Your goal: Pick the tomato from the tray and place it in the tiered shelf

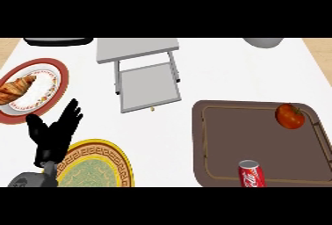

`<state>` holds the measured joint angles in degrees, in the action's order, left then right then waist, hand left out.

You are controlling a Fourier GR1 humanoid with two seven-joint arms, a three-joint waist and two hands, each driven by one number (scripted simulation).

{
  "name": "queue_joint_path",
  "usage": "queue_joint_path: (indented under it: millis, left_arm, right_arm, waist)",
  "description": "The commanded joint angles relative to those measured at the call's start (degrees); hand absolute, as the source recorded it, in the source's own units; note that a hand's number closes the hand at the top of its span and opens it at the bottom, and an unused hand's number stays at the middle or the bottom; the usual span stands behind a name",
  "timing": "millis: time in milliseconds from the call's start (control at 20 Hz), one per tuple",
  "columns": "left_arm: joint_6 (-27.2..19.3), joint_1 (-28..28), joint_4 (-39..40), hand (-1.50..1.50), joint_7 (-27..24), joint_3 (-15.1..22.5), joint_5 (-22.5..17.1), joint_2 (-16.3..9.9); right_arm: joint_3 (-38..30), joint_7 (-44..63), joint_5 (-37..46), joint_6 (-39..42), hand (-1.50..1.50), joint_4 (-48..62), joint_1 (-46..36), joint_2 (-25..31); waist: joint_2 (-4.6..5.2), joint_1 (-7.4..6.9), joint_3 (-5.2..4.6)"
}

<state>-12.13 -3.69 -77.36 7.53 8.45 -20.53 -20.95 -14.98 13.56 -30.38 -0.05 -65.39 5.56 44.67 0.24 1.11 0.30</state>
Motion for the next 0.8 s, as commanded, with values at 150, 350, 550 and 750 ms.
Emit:
queue_joint_path:
  millis: [150,350,550,750]
  left_arm:
    - [1.4,2.2,-0.5,0.0,4.9,1.2,-0.2,-0.1]
    - [1.3,0.0,2.4,0.0,4.6,1.1,0.6,1.7]
    - [3.0,-2.7,5.1,0.0,6.1,0.7,0.3,1.6]
    - [3.8,0.8,2.4,0.0,3.9,0.3,1.2,1.1]
  right_arm:
    - [-4.9,2.8,-8.2,21.6,-1.5,3.5,1.4,8.4]
    - [-3.6,12.2,-10.5,23.8,-1.5,3.3,-5.9,11.6]
    - [-1.4,19.7,-11.5,27.9,-1.5,4.2,-10.9,15.9]
    - [2.5,28.1,-9.0,22.8,-1.5,5.4,-18.8,16.4]
  waist:
    - [-0.39,-0.68,-0.29]
    - [-0.19,-1.26,-0.35]
    - [0.01,-1.52,-0.35]
    - [0.05,-2.75,-0.33]
